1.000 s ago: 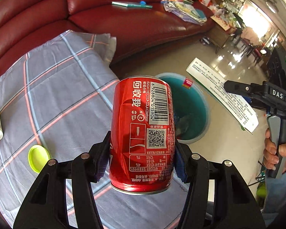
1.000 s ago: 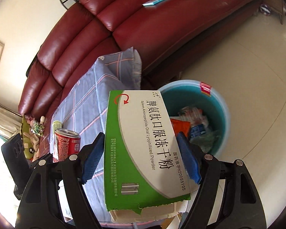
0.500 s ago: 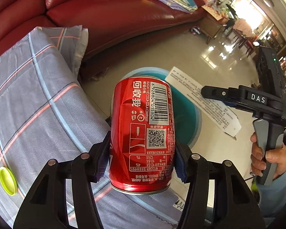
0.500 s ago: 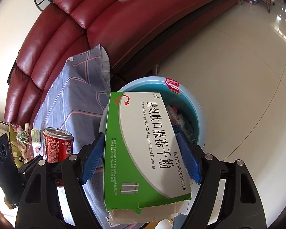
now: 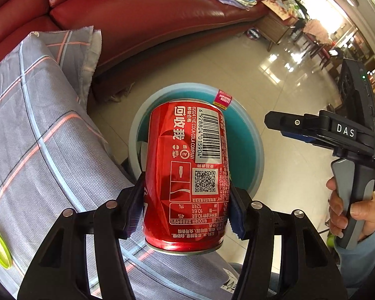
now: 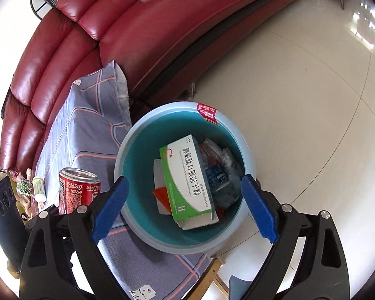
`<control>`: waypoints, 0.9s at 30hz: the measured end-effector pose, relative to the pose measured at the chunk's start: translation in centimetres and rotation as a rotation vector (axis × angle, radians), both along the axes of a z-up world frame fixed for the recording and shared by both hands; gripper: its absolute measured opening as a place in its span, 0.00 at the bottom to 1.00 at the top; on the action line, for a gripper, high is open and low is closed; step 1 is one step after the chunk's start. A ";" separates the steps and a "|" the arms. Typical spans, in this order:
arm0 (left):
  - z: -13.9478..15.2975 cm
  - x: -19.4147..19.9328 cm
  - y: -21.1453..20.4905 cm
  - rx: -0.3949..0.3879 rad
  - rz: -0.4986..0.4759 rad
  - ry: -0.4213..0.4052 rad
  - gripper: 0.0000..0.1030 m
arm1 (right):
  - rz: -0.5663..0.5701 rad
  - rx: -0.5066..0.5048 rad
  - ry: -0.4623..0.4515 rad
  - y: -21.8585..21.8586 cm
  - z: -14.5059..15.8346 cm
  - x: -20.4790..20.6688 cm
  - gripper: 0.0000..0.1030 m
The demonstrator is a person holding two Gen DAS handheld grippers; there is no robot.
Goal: Collect trash
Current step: 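Open the right tool to drop the box while the left tool drops the can, then move both tools back over the yellow-green lid and white pill bottle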
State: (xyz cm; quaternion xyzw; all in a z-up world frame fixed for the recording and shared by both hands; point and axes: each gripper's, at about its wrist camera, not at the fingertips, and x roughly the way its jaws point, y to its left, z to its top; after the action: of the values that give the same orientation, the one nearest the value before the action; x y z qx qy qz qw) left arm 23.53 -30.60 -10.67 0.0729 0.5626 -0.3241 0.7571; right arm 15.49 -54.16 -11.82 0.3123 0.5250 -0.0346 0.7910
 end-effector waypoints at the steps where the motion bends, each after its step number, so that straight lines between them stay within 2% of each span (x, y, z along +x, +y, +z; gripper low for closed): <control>1: 0.0 0.1 -0.1 0.001 0.000 0.001 0.56 | -0.001 0.003 0.003 0.0 0.0 0.0 0.85; 7: -0.3 0.9 -1.1 0.005 0.006 0.004 0.58 | -0.021 -0.005 0.003 -0.2 0.5 -0.1 0.85; 8: -0.5 1.0 -1.3 0.010 0.010 0.008 0.62 | -0.022 -0.010 0.003 -0.2 0.7 -0.2 0.85; 10: -0.5 0.9 -1.5 0.018 0.021 0.009 0.81 | -0.027 -0.012 0.002 -0.2 1.0 -0.3 0.88; 13: -0.1 0.7 -1.1 0.025 0.041 -0.023 0.92 | -0.029 -0.018 0.001 0.0 1.4 -0.4 0.88; 27: 1.9 -0.5 4.6 -0.009 0.130 -0.033 0.96 | 0.031 -0.056 0.015 4.7 3.1 0.0 0.88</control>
State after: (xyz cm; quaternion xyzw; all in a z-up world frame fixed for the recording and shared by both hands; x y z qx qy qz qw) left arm 23.06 -26.05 -8.73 0.0383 0.5523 -0.2754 0.7859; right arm 15.46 -49.43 -8.71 0.2818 0.5346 -0.0391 0.7958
